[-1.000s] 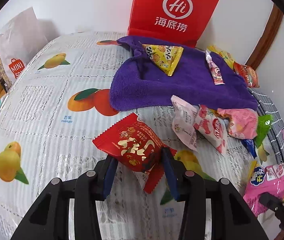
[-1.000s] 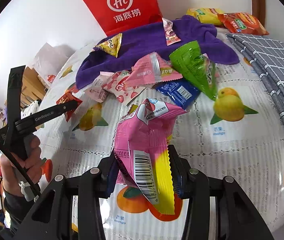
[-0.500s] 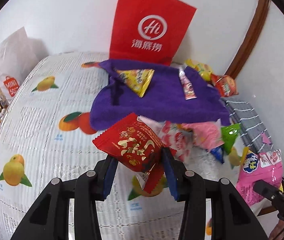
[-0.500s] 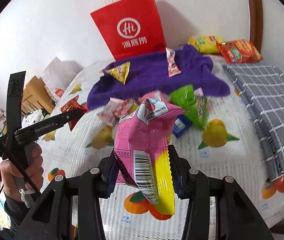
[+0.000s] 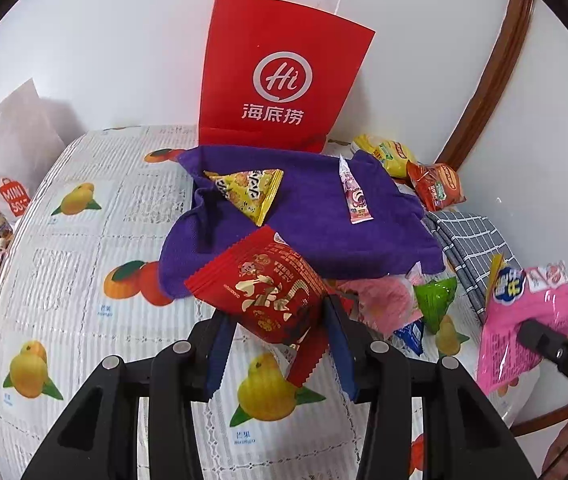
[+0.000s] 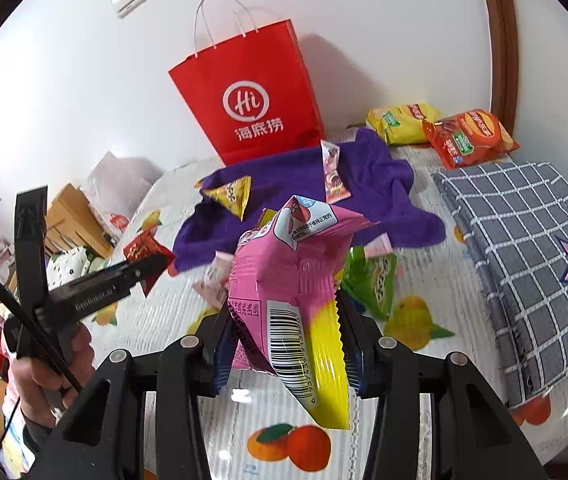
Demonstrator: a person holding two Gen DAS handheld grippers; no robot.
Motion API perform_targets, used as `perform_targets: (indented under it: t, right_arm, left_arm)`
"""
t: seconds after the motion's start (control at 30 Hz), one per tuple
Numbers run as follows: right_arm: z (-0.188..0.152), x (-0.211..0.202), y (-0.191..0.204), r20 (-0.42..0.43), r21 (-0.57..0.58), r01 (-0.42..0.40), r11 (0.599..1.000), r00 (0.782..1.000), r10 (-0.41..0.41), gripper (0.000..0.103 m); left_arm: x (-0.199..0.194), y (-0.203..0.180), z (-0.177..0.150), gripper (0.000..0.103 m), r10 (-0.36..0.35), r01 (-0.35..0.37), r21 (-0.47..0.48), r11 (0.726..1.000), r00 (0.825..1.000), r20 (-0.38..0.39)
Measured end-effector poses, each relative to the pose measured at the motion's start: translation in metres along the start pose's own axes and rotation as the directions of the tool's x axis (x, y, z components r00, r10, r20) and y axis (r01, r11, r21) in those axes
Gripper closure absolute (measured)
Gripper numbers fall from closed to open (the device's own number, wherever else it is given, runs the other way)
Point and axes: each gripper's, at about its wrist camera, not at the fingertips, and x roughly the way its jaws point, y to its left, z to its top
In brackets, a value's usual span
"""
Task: Organize snacks
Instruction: 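Carry both packets over the purple towel with both tools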
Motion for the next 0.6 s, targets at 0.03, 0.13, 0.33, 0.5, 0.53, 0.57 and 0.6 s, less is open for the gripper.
perform_targets:
  t: [0.03,0.13,0.33,0.5,0.53,0.57,0.6]
  right_arm:
    - [0.003,0.0,0.0,0.002,-0.001,0.0,1.0,1.0,0.0,0.058]
    - [0.014,0.005,-0.001,0.006,0.002,0.006,1.0,1.0,-0.006,0.058]
    - [0.032,0.014,-0.005,0.01,0.016,0.002,1.0,1.0,-0.002,0.058]
    - [0.048,0.024,-0.009,0.013,0.029,0.006,1.0,1.0,-0.006,0.058]
    - [0.051,0.026,-0.011,0.014,0.032,0.005,0.999,1.0,-0.005,0.058]
    - [0.055,0.029,-0.011,0.014,0.035,0.006,0.999,1.0,-0.006,0.058]
    - [0.058,0.031,-0.012,0.015,0.037,0.008,0.999,1.0,-0.008,0.058]
  left_arm:
    - [0.001,0.0,0.001,0.061,0.0,0.0,0.001,1.0,1.0,0.0]
    - [0.004,-0.001,0.007,0.061,-0.003,0.003,0.002,1.0,1.0,-0.001]
    - [0.011,-0.001,0.022,0.061,0.002,-0.002,0.009,1.0,1.0,0.002]
    - [0.021,0.002,0.037,0.061,0.004,-0.004,0.008,1.0,1.0,-0.002]
    - [0.022,0.002,0.04,0.061,0.005,-0.005,0.01,1.0,1.0,-0.002]
    - [0.024,0.002,0.042,0.061,0.006,-0.006,0.011,1.0,1.0,-0.002]
    - [0.025,0.003,0.044,0.061,0.007,-0.007,0.013,1.0,1.0,-0.001]
